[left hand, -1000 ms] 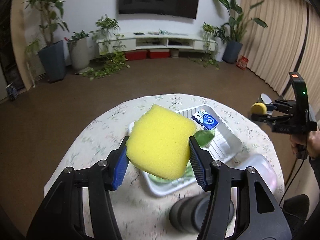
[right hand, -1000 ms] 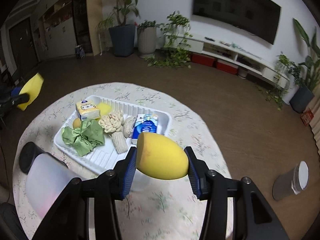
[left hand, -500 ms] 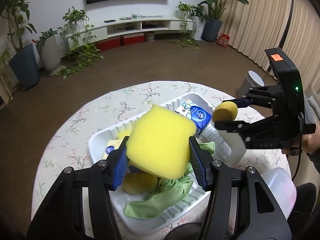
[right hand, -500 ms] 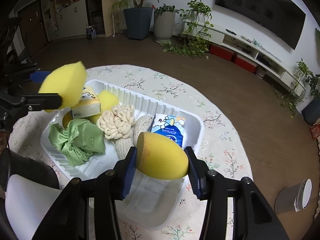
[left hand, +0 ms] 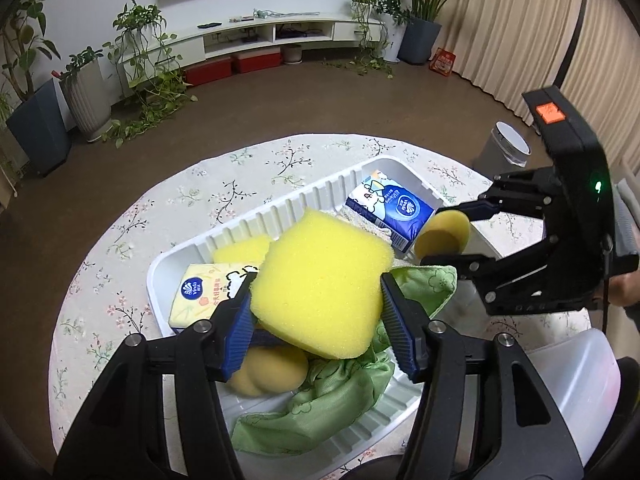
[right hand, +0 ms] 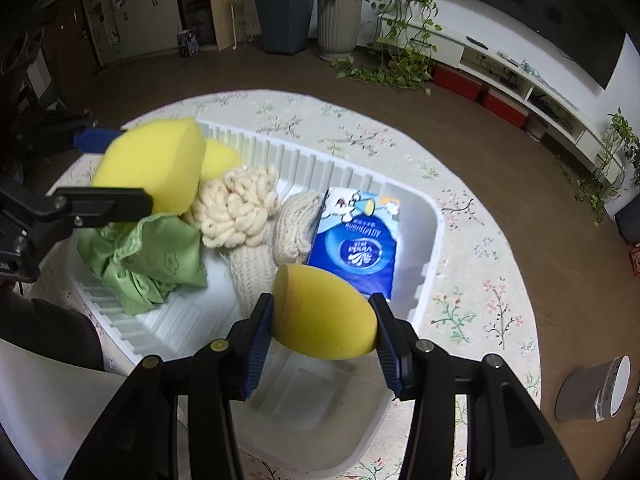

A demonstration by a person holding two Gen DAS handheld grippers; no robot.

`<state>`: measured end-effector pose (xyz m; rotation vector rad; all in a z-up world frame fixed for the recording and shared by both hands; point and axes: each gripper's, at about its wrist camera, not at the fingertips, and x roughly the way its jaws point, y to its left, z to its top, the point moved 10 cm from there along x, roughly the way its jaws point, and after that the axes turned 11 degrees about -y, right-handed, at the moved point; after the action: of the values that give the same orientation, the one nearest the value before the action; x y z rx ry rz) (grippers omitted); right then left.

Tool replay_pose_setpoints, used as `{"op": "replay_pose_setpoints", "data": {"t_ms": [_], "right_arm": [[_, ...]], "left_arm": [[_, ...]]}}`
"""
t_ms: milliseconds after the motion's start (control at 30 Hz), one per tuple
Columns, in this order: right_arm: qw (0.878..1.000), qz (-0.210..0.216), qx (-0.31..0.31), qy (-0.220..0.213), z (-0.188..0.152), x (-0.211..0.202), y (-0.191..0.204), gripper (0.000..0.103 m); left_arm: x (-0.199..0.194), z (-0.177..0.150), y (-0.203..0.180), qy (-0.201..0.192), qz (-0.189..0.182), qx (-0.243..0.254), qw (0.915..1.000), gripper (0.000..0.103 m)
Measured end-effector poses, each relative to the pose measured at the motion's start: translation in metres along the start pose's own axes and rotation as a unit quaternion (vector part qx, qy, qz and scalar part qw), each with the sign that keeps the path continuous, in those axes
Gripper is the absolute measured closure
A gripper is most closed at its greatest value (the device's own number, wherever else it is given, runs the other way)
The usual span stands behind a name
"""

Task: Organize soft objects
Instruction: 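Release the square sponge into the tray while the right tool releases the egg sponge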

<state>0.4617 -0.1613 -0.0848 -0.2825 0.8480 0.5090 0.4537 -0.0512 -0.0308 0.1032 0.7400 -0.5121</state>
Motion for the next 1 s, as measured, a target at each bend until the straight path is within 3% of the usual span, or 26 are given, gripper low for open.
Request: {"op": "replay_pose_setpoints", "data": {"t_ms": [167, 233, 533, 667, 867, 1000], "right_arm": [[1.000, 0.002, 0.008, 0.009, -0.006, 0.008, -0.002, 0.049], [1.000, -0.001, 0.012, 0.010, -0.007, 0.008, -0.004, 0.047], [1.000, 0.000, 0.012, 0.010, -0.013, 0.003, -0.002, 0.038], [1.000, -0.004, 0.010, -0.001, -0.009, -0.004, -0.001, 0.026], [1.000, -0.015, 0.016, -0.017, 0.002, -0.021, -0.006, 0.023], [0.999, -0.023, 0.026, -0.035, 0.010, -0.037, -0.015, 0.012]], "left_arm": [[0.004, -0.002, 0.007, 0.009, 0.010, -0.014, 0.9998, 0.032], [0.005, -0.003, 0.010, 0.010, 0.011, -0.016, 0.9998, 0.022], [-0.001, -0.005, 0.010, 0.006, 0.015, -0.019, 0.9997, 0.018], [-0.011, -0.001, 0.014, -0.003, 0.019, -0.024, 0.9995, 0.018], [-0.029, 0.006, 0.020, -0.021, 0.032, -0.027, 0.9989, 0.014], [-0.050, 0.010, 0.024, -0.042, 0.045, -0.034, 0.9975, 0.000]]}}
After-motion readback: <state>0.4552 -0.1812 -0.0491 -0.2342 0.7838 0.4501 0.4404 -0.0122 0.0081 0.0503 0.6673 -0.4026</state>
